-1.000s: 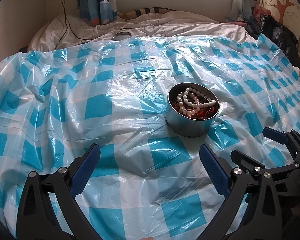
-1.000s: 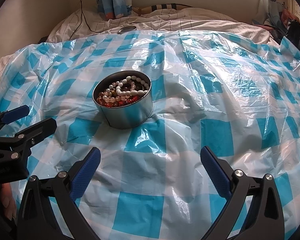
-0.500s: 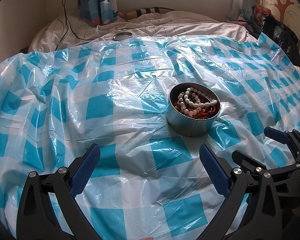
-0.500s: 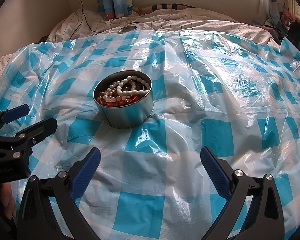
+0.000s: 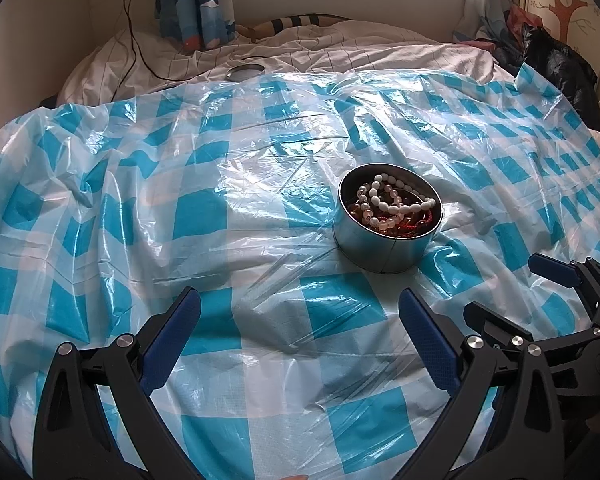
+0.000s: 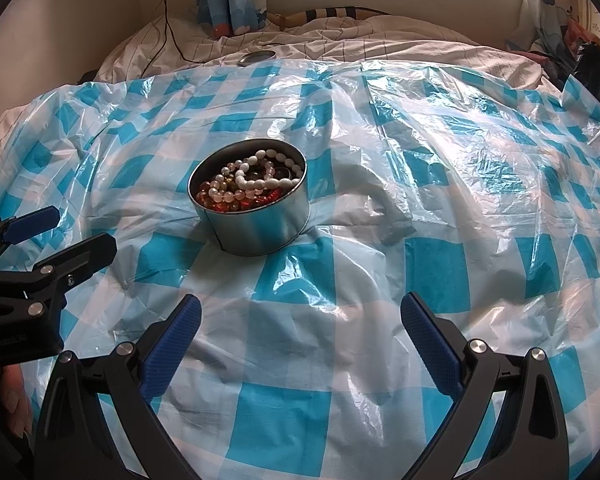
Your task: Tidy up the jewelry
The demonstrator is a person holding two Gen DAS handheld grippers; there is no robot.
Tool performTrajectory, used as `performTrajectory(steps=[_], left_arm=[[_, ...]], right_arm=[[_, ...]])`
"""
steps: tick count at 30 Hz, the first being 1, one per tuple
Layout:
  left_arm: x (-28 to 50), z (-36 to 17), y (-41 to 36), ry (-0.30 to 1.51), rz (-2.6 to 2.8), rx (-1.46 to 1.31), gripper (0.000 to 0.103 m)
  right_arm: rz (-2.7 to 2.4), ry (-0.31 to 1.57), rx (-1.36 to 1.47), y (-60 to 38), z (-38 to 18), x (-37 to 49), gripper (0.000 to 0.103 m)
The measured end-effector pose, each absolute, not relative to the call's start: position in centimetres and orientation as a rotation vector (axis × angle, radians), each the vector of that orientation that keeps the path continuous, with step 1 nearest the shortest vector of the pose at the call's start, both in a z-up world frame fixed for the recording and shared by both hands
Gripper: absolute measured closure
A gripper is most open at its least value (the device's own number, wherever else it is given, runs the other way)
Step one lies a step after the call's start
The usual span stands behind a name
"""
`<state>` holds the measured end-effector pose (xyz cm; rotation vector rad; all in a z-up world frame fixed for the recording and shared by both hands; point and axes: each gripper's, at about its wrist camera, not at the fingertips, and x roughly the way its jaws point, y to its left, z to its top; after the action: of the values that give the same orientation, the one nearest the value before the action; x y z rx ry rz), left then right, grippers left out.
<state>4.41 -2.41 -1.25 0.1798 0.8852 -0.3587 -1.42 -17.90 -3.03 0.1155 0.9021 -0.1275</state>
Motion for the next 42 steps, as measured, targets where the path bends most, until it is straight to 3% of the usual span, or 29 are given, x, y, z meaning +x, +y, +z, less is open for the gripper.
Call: performTrajectory(steps=[42], left_arm=[[4.4, -1.2, -2.7, 0.879, -0.328, 0.247, 0.008]], right_arm=[[-0.119, 0.907, 0.106, -17.3, -3.4, -1.4, 0.007]])
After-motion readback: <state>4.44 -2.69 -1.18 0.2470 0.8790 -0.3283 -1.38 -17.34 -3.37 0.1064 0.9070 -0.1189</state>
